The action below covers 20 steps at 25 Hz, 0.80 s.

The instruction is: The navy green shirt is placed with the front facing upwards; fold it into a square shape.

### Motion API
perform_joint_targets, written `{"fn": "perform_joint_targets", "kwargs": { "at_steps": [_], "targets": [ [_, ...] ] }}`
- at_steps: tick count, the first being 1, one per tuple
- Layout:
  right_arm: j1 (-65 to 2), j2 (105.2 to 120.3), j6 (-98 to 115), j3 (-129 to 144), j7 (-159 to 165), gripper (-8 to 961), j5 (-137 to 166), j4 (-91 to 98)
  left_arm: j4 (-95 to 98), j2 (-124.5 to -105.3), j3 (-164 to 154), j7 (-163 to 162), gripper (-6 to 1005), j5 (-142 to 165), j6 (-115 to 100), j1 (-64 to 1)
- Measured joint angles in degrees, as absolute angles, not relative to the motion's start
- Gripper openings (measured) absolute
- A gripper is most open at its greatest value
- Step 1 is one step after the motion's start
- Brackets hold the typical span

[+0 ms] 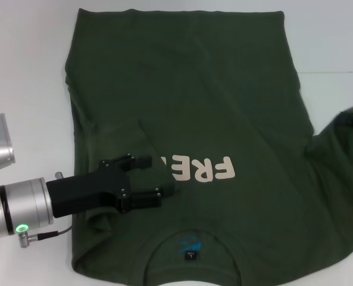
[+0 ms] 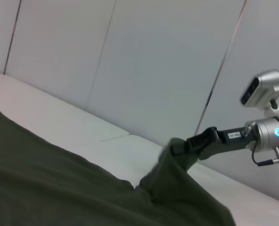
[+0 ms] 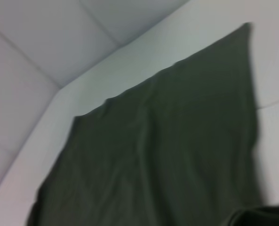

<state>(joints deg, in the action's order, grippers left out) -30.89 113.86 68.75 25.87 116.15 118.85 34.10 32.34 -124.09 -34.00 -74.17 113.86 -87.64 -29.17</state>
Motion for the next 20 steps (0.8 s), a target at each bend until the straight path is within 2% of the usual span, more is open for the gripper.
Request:
{"fn": "perform_joint_targets", "kwargs": {
  "at_steps": [11,14,20],
  "targets": [
    [-40.07,118.84,70.14,39.07,115.48,166,118.94,33.45,32.62,-124.03,-33.85,-74.71,933,113.81,-86.63,-29.3],
    [-41.0,119.04,72.47,40.85,115.64,171,118.67,34.09,32.61,-124.01,-33.83,-74.71,933,113.81,-86.03,-29.15],
    [-40.06,117.65,73.23,39.99,117.25,373,118.08,34.15,32.48,-124.01,-33.83,-74.71,933,113.81,-85.6,-29.26]
  ]
}}
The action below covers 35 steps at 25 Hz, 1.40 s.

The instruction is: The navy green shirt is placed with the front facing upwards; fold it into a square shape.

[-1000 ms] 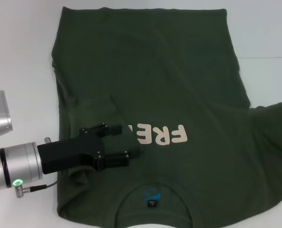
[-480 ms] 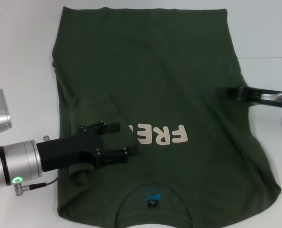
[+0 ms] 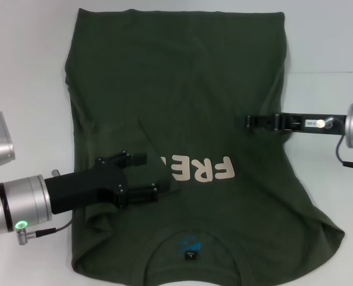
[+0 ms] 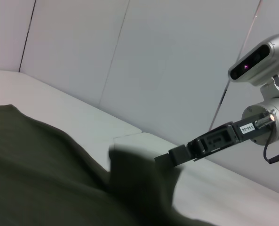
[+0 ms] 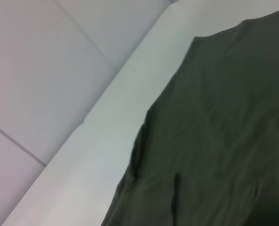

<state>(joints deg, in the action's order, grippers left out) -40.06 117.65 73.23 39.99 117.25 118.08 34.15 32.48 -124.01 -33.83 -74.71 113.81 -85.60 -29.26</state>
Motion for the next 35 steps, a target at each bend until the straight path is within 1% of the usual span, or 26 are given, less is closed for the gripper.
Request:
{"fn": "perform_joint_targets", "kwargs": {
  "at_steps": [11,13,19,22,27,35],
  "targets": [
    [-37.3,116.31,73.02,37.26,117.43,624,116.32,34.28,32.43,-124.01,-34.1,-74.7,933,113.81,-85.6,-29.54],
    [-37.04,115.88,73.03,37.41,117.85,854,116.66,34.13,32.43,-124.01,-34.14,-74.7,933,113.81,-85.6,-29.53],
    [-36.83,114.26,72.19,37.56,124.75,929,123.9,34.12,32.43,-124.03,-34.21,-74.7,933,113.81,-85.73,-29.53],
    [-36.24,113.75,72.23,37.55,126.01,928,125.29,33.69,32.38,-124.08,-34.26,-74.62,933,113.81,-85.56,-29.53],
    [-35.12,113.79,72.23,37.65,126.17,925,125.4,33.41,32.34,-124.1,-34.27,-74.56,933,113.81,-85.55,-29.53],
    [-35.16,114.43,70.41,38.54,125.58,924,125.53,31.01,32.34,-124.11,-34.26,-74.35,933,113.81,-85.54,-29.76]
  ]
}}
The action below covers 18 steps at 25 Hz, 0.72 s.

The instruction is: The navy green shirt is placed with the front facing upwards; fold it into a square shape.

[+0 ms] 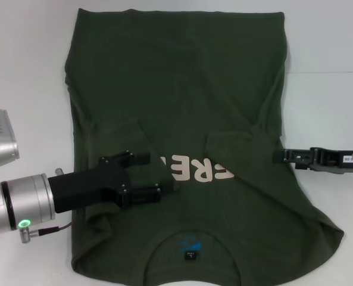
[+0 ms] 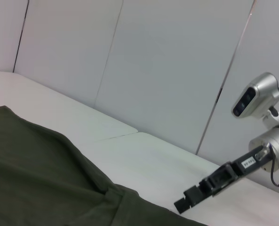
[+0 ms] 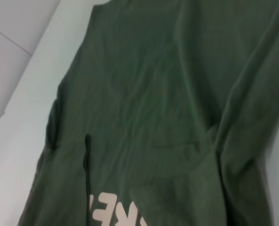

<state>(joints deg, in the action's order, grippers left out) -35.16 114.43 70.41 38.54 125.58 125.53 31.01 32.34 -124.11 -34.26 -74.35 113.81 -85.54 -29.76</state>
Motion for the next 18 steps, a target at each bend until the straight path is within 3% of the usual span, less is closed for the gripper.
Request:
{"fn": "perform_joint_targets", "kwargs": {
  "at_steps": [18],
  "targets": [
    [-37.37,116.48,67.67,39.79,124.14,925,125.15,30.5,32.34,-124.1,-34.06,-74.35,934,113.81,-85.03,-29.86]
  ]
}}
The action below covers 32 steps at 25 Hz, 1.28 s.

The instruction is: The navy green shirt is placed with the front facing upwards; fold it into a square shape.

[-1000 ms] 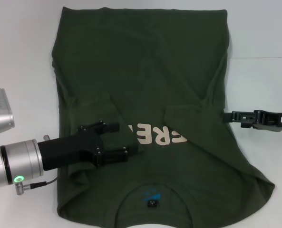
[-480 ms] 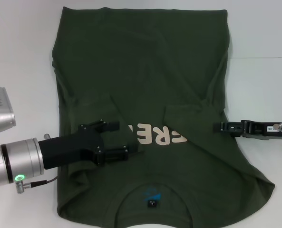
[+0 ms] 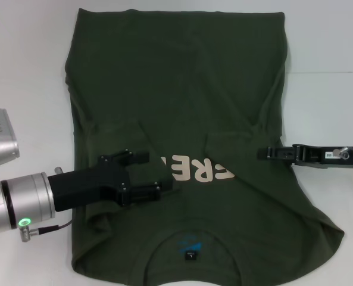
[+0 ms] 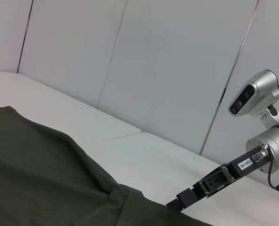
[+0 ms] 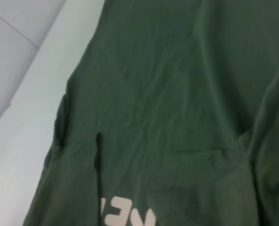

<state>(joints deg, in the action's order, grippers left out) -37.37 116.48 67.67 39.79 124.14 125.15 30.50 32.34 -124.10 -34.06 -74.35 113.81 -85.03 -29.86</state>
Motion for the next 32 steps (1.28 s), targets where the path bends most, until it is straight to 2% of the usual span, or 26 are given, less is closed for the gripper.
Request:
{"fn": "perform_joint_targets", "kwargs": {
  "at_steps": [21,27,32],
  "targets": [
    [-40.42,118.02,73.96,40.08,123.92,924,124.97,30.57,32.93,-123.85,-31.18,-74.26,934,113.63,-83.9,-29.27],
    [-39.98,117.99,74.01,39.83,124.07,924,124.97,30.86,35.06,-123.42,-30.06,-74.56,934,113.55,-84.81,-27.97],
    [-38.96,116.69,74.08,39.41,124.9,925,125.07,31.01,35.81,-123.4,-30.05,-74.65,933,113.57,-85.05,-27.27]
  ]
}}
